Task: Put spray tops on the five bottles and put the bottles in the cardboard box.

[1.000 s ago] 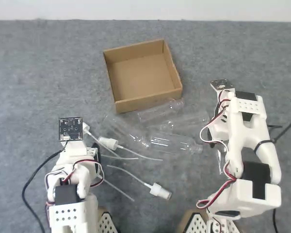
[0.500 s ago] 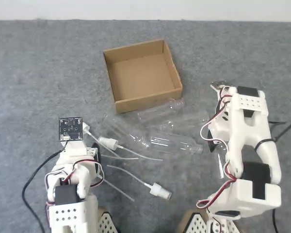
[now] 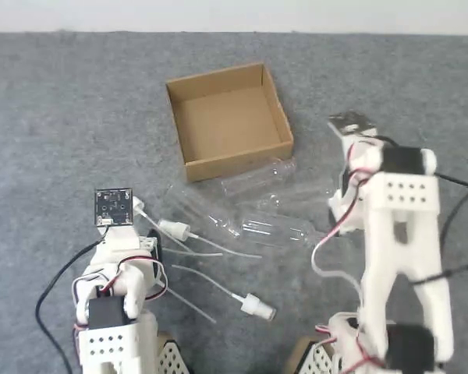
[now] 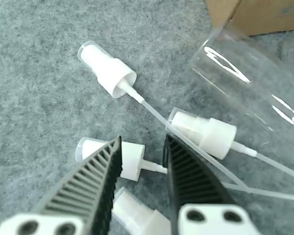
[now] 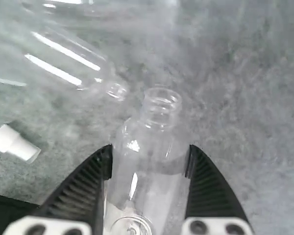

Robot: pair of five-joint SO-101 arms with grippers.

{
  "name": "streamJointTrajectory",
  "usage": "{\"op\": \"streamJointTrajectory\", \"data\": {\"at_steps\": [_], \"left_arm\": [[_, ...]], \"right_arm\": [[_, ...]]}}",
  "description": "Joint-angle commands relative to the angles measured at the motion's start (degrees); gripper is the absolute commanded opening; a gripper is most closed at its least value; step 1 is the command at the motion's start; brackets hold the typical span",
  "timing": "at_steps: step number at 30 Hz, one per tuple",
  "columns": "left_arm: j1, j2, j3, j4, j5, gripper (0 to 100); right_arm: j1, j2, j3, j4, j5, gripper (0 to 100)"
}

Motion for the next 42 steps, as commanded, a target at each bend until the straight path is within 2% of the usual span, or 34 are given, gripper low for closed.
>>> {"op": "streamJointTrajectory", "data": {"at_steps": [1,10,19,23,28,42], "left_arm": [[-0.18,-0.97,-0.84,0.0,-0.09,13],[-0.18,-0.97,-0.84,0.0,-0.09,13],[-0.18,-0.97,-0.84,0.0,-0.09,13],[-0.18,-0.97,-0.84,0.0,-0.09,13],[-0.18,-0.97,-0.84,0.0,-0.09,13],[-0.18,-0.97,-0.84,0.0,-0.09,13]], "right_arm": [[-5.67,-8.04,-3.6,0.66,0.26,6.9],[-20.97,-18.68,-3.6,-0.92,0.26,6.9],[-31.16,-22.99,-3.25,-9.36,0.26,6.9],[-32.92,-22.99,-2.9,-10.33,0.18,6.9],[-34.15,-24.75,2.46,-13.23,-5.1,6.9],[-33.89,-39.78,19.78,-24.22,-5.8,6.9]]}}
